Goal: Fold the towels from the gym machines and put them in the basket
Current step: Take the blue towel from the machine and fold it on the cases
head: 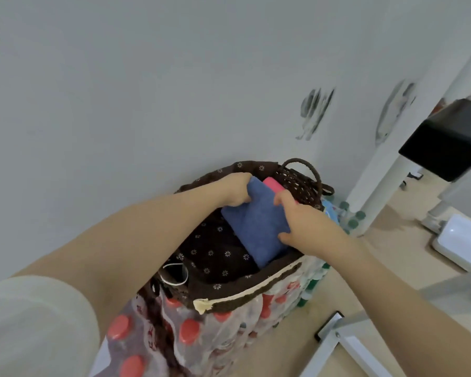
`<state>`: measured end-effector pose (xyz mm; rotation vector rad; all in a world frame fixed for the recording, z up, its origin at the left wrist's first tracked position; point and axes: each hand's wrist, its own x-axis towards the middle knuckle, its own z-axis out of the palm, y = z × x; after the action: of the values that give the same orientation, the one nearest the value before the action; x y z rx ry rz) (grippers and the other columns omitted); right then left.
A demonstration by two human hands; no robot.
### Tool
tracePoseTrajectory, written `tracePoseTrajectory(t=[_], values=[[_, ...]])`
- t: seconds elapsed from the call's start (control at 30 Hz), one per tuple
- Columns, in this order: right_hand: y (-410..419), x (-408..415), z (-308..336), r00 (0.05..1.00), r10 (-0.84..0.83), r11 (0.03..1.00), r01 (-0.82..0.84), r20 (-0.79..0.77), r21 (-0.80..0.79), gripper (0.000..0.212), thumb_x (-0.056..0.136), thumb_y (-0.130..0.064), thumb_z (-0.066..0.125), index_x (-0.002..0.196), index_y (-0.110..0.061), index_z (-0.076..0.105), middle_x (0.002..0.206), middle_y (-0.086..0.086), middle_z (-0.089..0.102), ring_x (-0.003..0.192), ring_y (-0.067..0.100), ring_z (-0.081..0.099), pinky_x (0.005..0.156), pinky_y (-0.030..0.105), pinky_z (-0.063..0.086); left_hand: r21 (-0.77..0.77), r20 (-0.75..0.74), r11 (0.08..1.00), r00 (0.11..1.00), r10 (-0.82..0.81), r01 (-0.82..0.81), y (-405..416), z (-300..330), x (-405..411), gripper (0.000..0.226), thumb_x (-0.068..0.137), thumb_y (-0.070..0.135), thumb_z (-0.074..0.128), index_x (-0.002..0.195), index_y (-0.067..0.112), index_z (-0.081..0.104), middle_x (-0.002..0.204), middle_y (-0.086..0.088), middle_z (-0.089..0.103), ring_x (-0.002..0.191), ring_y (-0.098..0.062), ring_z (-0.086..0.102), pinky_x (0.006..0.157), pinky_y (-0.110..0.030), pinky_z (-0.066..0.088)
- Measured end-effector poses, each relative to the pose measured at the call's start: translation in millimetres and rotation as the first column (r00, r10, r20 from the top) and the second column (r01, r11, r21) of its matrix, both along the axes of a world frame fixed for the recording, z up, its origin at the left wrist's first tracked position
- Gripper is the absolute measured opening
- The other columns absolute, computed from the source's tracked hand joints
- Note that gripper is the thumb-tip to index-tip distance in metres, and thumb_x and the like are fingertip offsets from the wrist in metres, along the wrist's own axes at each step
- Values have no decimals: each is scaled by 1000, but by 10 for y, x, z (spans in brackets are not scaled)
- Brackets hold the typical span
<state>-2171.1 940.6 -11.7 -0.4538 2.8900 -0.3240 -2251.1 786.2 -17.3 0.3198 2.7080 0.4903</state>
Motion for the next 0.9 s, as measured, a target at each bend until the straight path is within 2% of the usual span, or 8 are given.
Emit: tracePoseTrajectory(t=[0.07,0.17,0.3,0.43,0.57,0.67,0.77,0.9], values=[[-34,26,-12,999,-26,993,29,-29,113,42,85,-14,53,122,-17,33,108,9,47,91,33,56,69,34,38,25,-32,999,999,38,-37,27,-58,-7,20,88,16,52,101,1,55,91,-13,53,88,-26,52,71,-28,35],[-79,32,-21,977,67,956,-6,-200,295,43,85,-14,50,126,-16,38,153,16,8,127,33,33,97,39,32,-115,-91,986,990,110,-120,7,-96,48,43,89,27,56,117,-2,42,108,-18,58,101,-32,57,71,-34,37],[-127,-70,-19,938,345,888,-310,-47,339,62,89,-21,45,146,-21,20,158,6,-3,145,23,-3,117,39,2,-363,-260,929,965,-32,-67,-58,47,276,30,88,22,55,109,1,51,110,-15,59,100,-32,59,68,-35,40],[-157,-142,-94,945,309,855,-327,110,404,56,96,-44,28,148,-29,11,158,-2,-7,145,18,-10,118,45,-2,-279,133,871,914,-383,405,-88,-3,559,31,92,25,50,118,9,56,119,-9,60,108,-25,55,82,-26,38],[-167,-143,-134,947,248,812,-319,206,488,66,93,-59,22,148,-30,1,156,-4,-16,144,18,-17,116,47,-7,-239,295,829,852,-433,505,-155,-94,600,41,95,21,43,137,20,40,138,-4,47,123,-23,45,101,-31,34],[-219,-154,-116,952,251,827,-304,174,473,60,95,-53,26,148,-26,15,158,-2,-3,146,20,-5,116,49,-1,-284,329,795,833,-445,536,-184,-72,607,49,96,19,41,143,22,30,147,-2,37,132,-23,36,110,-35,29],[-289,-109,-17,961,260,935,-227,-90,272,39,96,-37,34,124,-18,52,139,4,45,129,22,39,109,42,24,-332,140,831,895,-424,445,-257,116,645,39,96,19,40,135,15,43,136,-7,50,123,-24,46,102,-31,35],[-486,13,194,934,179,963,-231,-310,-139,26,95,-25,40,108,-14,60,110,5,61,102,27,55,86,42,44,-63,-414,998,909,-53,29,-575,543,862,33,93,20,45,125,13,53,115,-5,64,107,-24,56,91,-31,42]])
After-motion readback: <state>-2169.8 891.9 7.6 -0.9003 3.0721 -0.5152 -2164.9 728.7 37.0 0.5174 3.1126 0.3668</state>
